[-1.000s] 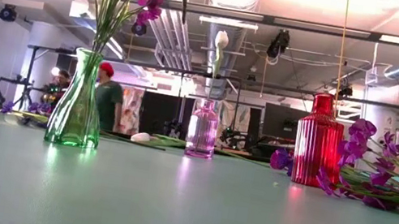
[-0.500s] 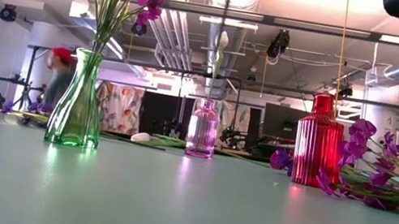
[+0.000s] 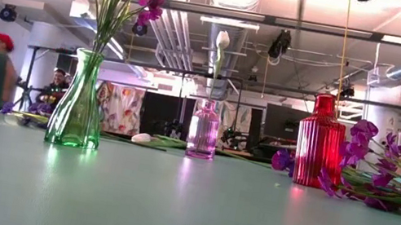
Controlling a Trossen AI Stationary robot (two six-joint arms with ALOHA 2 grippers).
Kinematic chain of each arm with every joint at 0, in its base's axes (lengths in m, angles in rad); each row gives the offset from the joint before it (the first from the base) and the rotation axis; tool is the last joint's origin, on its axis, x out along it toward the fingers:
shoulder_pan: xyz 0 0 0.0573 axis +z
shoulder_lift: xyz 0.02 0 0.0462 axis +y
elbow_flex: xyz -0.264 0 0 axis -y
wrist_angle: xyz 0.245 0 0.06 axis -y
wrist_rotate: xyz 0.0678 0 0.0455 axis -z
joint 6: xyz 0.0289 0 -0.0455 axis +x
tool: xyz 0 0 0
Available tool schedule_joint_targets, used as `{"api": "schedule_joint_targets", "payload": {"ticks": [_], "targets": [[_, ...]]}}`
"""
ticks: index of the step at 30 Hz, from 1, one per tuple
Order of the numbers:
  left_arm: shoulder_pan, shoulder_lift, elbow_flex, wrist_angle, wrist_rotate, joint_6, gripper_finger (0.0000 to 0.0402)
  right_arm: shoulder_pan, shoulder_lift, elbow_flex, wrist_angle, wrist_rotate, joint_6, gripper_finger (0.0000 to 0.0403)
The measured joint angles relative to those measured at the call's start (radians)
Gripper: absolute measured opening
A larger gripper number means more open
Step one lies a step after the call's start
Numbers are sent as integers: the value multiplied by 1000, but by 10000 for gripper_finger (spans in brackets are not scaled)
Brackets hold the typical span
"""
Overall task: Sort flowers into vase by color
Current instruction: Put the bottom violet flowers into the red flower vase
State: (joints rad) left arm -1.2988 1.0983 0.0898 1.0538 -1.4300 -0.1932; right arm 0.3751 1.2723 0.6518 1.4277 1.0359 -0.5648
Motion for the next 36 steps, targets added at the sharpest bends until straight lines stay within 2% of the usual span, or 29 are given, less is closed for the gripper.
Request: {"api": "schedule_joint_targets", "payload": {"ticks": [6,13,27,36], "targets": [[0,0,0,0,0,-1,192,4,-151,-188,2,-55,102,28],[0,0,0,0,0,-2,192,4,-253,-264,1,-74,112,28],[0,0,0,1,0,-11,192,5,-269,-317,-11,-67,165,28],[0,0,0,1,-1,-11,192,4,-235,-317,-69,-68,185,29]]}}
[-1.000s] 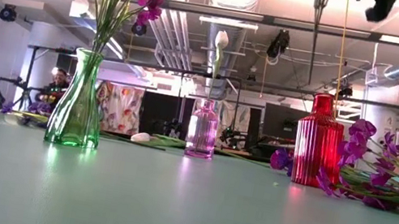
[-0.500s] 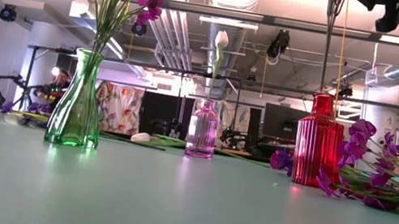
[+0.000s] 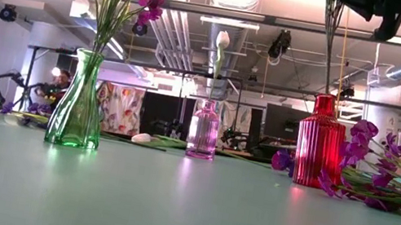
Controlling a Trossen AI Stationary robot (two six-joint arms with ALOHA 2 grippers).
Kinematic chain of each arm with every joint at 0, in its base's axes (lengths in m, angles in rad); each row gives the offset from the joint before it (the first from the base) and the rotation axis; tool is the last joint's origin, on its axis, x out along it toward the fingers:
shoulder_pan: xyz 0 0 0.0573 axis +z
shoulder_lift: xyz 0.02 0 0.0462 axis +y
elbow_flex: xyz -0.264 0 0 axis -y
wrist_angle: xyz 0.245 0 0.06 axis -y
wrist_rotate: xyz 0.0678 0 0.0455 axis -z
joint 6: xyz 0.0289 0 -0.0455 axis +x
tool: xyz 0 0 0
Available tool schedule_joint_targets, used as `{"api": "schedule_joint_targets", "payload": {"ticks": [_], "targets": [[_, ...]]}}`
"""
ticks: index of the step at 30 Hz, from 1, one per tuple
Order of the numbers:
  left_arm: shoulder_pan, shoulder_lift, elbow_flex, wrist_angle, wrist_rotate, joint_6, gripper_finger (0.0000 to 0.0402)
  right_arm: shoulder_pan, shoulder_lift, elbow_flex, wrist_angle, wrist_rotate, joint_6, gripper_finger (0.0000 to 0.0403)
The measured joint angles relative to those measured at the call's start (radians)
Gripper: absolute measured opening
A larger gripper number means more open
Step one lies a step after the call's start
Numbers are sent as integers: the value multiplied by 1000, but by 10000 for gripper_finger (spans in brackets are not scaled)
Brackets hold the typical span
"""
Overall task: Sort flowers into vase by color
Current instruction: Put the bottom violet flowers into the red flower vase
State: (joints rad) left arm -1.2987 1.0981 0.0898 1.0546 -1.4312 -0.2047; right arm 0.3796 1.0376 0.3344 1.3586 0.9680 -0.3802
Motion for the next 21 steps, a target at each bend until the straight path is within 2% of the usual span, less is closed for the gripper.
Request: {"api": "schedule_joint_targets", "payload": {"ticks": [12,15,21], "targets": [[0,0,0,0,-1,-4,192,0,10,-1,-38,1,64,34],[0,0,0,0,-1,-7,192,0,11,-1,-69,26,93,55],[0,0,0,0,-1,-7,192,0,10,-1,-124,109,122,122]]}}
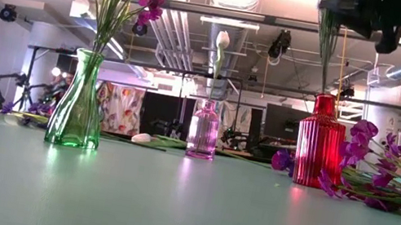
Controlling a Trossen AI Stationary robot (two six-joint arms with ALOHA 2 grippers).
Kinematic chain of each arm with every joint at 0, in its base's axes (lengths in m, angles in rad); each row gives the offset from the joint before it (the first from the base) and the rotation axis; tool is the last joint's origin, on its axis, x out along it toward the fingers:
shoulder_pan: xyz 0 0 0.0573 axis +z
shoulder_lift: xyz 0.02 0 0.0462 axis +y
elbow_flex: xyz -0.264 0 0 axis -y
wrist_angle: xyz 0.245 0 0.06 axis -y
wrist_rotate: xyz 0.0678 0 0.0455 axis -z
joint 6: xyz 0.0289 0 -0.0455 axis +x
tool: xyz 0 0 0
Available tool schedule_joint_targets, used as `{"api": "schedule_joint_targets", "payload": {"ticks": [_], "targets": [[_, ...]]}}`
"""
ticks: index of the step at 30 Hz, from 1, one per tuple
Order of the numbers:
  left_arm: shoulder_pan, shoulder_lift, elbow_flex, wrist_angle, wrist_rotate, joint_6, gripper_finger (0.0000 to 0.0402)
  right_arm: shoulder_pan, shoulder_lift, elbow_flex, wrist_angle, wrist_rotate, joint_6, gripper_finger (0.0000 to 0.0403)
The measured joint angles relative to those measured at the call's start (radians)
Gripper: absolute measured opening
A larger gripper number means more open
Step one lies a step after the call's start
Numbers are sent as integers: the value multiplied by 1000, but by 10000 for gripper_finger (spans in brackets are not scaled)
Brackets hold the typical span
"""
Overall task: Sort flowers into vase by color
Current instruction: Put the bottom violet flowers into the red flower vase
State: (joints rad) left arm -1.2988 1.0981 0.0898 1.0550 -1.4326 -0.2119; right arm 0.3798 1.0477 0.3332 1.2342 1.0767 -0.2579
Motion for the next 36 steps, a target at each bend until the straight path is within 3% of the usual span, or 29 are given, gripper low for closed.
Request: {"api": "schedule_joint_targets", "payload": {"ticks": [9,13,17,30,36], "targets": [[0,0,0,-3,0,0,192,42,0,0,-5,1,14,195],[0,0,0,-4,0,0,192,83,0,0,-4,73,14,210],[0,0,0,-5,0,0,192,136,0,0,-10,161,15,217],[0,0,0,-5,0,0,192,297,-1,0,-25,184,142,215],[0,0,0,-1,1,-16,192,352,-1,0,-26,248,209,215]]}}
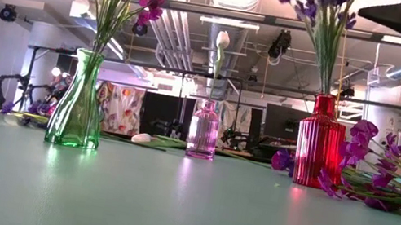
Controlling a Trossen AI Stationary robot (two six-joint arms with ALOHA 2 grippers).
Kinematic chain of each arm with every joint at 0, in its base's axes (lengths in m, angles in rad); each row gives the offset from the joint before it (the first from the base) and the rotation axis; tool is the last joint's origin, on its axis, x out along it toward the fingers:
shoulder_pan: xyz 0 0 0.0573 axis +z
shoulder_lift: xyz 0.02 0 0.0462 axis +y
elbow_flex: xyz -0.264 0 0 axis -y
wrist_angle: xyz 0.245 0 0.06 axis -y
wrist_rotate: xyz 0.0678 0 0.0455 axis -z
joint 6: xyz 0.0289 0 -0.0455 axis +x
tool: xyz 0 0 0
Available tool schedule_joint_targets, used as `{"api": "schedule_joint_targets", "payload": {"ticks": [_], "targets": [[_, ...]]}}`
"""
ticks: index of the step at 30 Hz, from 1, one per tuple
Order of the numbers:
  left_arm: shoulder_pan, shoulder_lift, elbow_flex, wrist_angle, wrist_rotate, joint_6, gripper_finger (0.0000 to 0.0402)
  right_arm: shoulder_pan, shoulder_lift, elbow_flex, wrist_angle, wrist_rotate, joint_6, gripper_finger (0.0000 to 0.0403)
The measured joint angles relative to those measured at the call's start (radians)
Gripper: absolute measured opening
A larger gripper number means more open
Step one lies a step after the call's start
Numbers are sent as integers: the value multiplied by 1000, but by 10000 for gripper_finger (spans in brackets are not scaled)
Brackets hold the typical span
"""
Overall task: Sort flowers into vase by color
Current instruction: Put the bottom violet flowers into the red flower vase, then put the bottom pink flowers into the green flower vase
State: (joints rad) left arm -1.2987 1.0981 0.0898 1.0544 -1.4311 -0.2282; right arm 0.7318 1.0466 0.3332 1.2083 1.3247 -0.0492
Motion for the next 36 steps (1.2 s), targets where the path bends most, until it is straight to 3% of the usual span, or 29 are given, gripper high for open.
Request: {"api": "schedule_joint_targets", "payload": {"ticks": [6,10,13,18,24,27,31,36], "targets": [[0,0,14,27,1,12,192,72,3,0,-7,0,100,215],[0,0,65,28,0,118,192,100,29,28,-125,-99,257,215],[0,0,109,29,1,223,192,87,78,114,-332,-217,406,215],[0,0,164,25,1,327,192,73,148,335,-761,-545,600,215],[0,0,179,22,0,362,192,74,239,667,-1655,-652,1152,215],[0,0,178,22,-1,360,192,75,318,800,-2004,-755,1414,215],[0,0,178,22,-14,359,192,75,416,913,-2230,-893,1582,215],[0,0,178,21,-127,359,192,69,498,975,-2276,-1053,1676,219]]}}
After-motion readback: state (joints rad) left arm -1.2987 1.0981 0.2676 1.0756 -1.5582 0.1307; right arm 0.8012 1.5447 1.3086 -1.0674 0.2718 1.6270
